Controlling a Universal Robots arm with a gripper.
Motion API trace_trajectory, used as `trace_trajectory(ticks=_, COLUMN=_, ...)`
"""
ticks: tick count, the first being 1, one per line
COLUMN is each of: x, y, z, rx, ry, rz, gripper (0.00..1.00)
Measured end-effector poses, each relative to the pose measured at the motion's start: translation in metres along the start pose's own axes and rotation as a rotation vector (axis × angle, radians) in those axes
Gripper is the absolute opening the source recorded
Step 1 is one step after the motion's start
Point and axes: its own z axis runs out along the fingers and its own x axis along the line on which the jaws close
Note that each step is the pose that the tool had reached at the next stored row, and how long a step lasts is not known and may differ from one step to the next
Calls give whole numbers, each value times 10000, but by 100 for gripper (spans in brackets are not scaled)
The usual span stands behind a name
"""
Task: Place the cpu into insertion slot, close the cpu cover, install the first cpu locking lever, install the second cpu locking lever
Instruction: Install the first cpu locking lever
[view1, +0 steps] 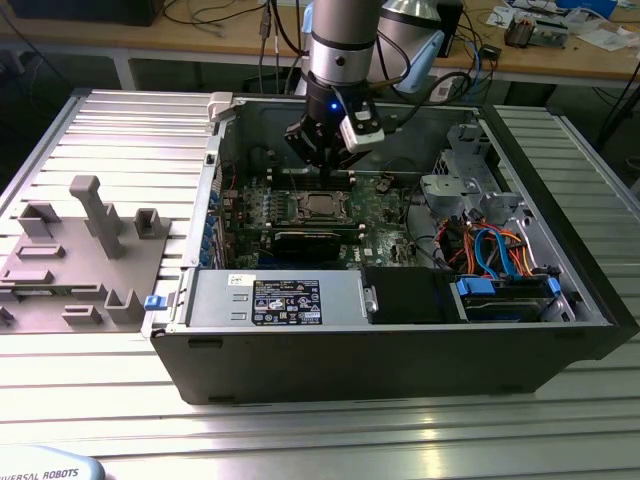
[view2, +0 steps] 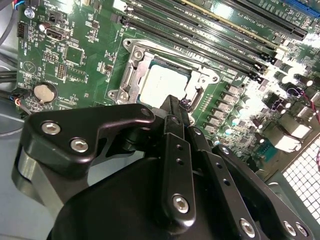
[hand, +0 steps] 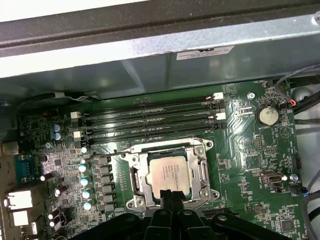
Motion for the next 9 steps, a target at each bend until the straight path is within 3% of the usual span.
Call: trace_trajectory(ticks=9, x=0, y=0, z=0, rx=10, ry=-6, rz=-519, gripper=11)
